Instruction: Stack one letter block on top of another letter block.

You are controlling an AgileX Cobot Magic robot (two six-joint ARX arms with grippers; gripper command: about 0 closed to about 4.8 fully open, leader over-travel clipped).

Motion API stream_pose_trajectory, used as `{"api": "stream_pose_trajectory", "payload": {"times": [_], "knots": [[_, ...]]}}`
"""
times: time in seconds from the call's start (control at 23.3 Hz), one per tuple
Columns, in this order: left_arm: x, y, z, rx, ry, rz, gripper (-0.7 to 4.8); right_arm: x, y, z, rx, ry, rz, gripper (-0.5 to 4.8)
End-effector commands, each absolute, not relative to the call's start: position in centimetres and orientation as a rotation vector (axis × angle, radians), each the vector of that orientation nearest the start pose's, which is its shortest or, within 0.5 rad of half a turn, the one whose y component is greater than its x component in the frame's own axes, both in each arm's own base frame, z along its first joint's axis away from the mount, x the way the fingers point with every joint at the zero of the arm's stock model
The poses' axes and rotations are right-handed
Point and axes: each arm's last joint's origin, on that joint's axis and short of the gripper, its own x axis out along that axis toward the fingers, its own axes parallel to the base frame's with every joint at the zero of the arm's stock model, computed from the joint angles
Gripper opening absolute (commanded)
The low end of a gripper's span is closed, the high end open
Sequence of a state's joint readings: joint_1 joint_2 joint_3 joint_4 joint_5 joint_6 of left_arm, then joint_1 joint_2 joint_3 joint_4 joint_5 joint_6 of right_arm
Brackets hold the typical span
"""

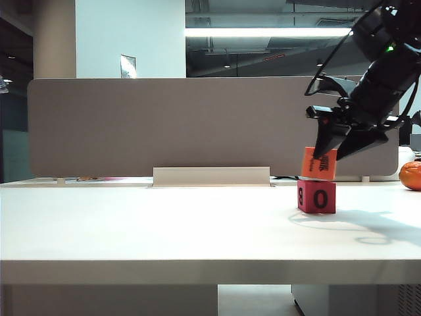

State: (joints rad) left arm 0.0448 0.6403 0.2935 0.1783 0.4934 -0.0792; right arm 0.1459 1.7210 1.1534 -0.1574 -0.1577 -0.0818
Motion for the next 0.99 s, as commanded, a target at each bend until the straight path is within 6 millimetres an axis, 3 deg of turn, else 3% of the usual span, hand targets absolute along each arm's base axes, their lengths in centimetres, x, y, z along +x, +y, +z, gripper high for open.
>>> {"api": "stream_pose_trajectory", "payload": {"times": [0.04,0.13,0.43,0.56,0.69,0.99], "knots": [[15.2,-0.7,22.1,-0.116,0.172,-0.440,-0.06,36.7,6.5,22.2,-0.077,0.690,0.333,2.66],[15.1,-0.7,22.0,-0.120,0.185,-0.440,-0.06,36.7,6.7,22.2,-0.080,0.683,0.338,3.08],[15.1,-0.7,21.9,-0.123,0.199,-0.439,-0.06,36.7,6.6,22.2,-0.095,0.687,0.297,3.13],[15.1,-0.7,21.9,-0.123,0.199,-0.439,-0.06,36.8,6.6,22.3,-0.095,0.684,0.295,3.77],[15.1,-0.7,21.9,-0.123,0.199,-0.439,-0.06,36.8,6.8,22.5,-0.096,0.677,0.300,4.79],[15.1,-0.7,21.9,-0.123,0.199,-0.438,-0.06,36.7,6.8,23.4,-0.087,0.721,0.325,4.79]]}}
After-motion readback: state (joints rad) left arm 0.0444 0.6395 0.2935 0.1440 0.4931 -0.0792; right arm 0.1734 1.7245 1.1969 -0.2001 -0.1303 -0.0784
